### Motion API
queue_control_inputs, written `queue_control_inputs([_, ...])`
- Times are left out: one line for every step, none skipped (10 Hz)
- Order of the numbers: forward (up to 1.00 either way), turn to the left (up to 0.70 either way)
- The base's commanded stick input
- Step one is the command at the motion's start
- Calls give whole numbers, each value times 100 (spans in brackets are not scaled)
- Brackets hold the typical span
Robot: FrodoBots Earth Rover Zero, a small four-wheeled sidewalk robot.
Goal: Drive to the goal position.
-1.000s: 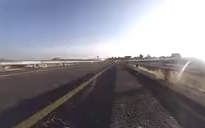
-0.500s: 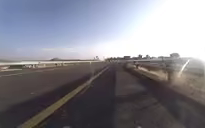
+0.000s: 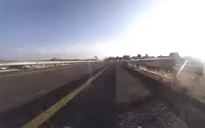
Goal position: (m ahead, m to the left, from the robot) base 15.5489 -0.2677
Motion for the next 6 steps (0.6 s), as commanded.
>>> queue_control_inputs([50, -25])
queue_control_inputs([50, -47])
queue_control_inputs([50, -13])
queue_control_inputs([50, 0])
queue_control_inputs([50, 0])
queue_control_inputs([50, 0])
